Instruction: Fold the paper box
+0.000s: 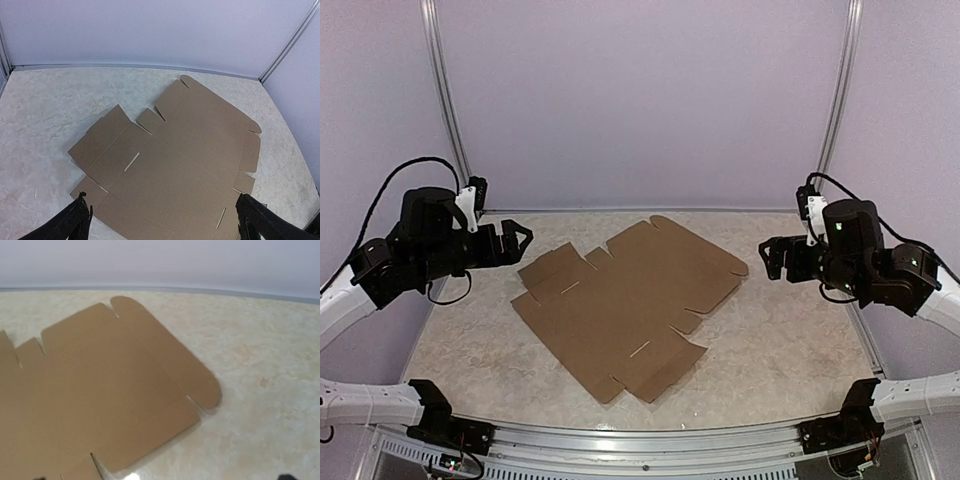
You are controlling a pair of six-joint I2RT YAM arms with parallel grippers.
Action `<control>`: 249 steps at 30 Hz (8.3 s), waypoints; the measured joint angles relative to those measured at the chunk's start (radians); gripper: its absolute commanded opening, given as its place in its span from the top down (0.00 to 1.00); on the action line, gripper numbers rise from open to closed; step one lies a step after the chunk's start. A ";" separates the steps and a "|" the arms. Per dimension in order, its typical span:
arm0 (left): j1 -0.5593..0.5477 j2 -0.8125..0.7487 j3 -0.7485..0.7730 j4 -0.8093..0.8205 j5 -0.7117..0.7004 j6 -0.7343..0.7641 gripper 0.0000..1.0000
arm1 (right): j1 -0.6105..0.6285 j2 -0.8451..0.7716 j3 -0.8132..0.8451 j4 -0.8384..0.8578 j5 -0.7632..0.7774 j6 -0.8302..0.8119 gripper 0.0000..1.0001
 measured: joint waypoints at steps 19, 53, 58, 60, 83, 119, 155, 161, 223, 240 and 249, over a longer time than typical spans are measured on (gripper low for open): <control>0.072 0.022 -0.018 -0.060 -0.089 -0.011 0.01 | 0.013 0.044 -0.079 -0.050 -0.225 0.026 0.01; 0.230 -0.091 -0.654 0.249 0.377 -0.568 0.01 | -0.010 0.368 -0.268 0.337 -0.396 0.436 0.09; 0.192 -0.079 -0.708 0.356 0.422 -0.655 0.02 | -0.048 0.398 -0.269 0.394 -0.408 0.436 0.10; 0.174 -0.061 -0.718 0.401 0.429 -0.684 0.03 | -0.056 0.405 -0.273 0.411 -0.414 0.436 0.10; 0.091 0.230 -0.737 0.759 0.439 -0.793 0.06 | -0.219 0.542 -0.416 0.729 -0.530 0.508 0.28; 0.087 0.263 -0.725 0.782 0.431 -0.783 0.05 | -0.132 0.941 -0.434 1.382 -0.810 0.832 0.81; 0.075 0.151 -0.827 0.851 0.424 -0.850 0.16 | -0.088 0.733 -0.395 1.320 -0.794 0.960 1.00; 0.069 0.143 -0.837 0.918 0.436 -0.880 0.28 | -0.078 0.724 -0.395 1.306 -0.779 0.958 1.00; 0.081 0.180 -0.195 0.111 0.401 -0.411 1.00 | -0.022 -0.116 -0.480 0.383 -0.351 0.431 0.57; -0.077 0.571 0.467 -0.549 -0.132 -0.026 1.00 | -0.022 -0.001 -0.263 0.215 -0.259 0.147 0.54; -0.188 0.798 0.687 -0.680 -0.466 0.164 1.00 | -0.022 0.118 -0.145 0.172 -0.175 0.034 0.50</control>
